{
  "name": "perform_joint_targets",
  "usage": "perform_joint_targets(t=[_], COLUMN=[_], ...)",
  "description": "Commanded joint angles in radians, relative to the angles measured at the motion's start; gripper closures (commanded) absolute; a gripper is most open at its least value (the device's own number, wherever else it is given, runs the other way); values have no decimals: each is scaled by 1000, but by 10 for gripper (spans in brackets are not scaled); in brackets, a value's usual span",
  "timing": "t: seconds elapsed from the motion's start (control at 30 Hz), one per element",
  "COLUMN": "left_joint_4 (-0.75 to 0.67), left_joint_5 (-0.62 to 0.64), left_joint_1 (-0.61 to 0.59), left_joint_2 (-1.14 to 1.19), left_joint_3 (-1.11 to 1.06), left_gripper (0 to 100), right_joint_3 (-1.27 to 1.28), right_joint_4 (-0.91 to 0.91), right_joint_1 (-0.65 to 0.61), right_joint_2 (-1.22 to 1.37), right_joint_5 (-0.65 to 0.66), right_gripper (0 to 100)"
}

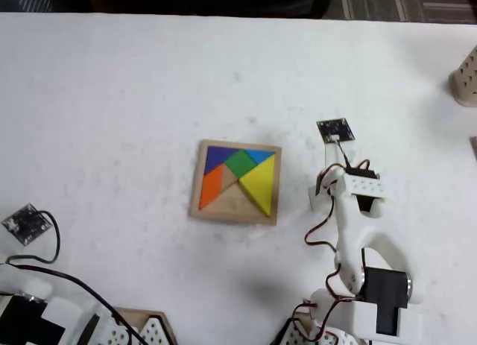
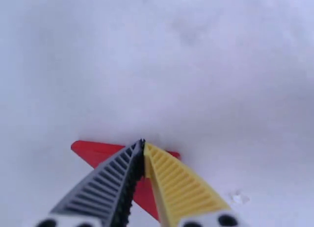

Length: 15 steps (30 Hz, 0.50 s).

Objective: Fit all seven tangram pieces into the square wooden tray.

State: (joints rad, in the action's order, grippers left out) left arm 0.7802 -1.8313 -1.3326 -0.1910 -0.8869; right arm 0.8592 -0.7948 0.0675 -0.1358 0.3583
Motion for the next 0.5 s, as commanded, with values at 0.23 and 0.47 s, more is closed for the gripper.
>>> perform_joint_targets(t=[0.23, 0.47], left_joint_4=[-104, -183], left_joint_5=[-8, 351], left_joint_1=[-10, -4], left_joint_2=[-5, -12], left_joint_3=[9, 57], left_gripper=[972, 972], right_joint_3=[-5, -5], right_joint_4=[-7, -7], right_joint_1=[-25, -25], right_joint_2=[-19, -19], right_joint_5=[11, 11], right_gripper=[861, 861])
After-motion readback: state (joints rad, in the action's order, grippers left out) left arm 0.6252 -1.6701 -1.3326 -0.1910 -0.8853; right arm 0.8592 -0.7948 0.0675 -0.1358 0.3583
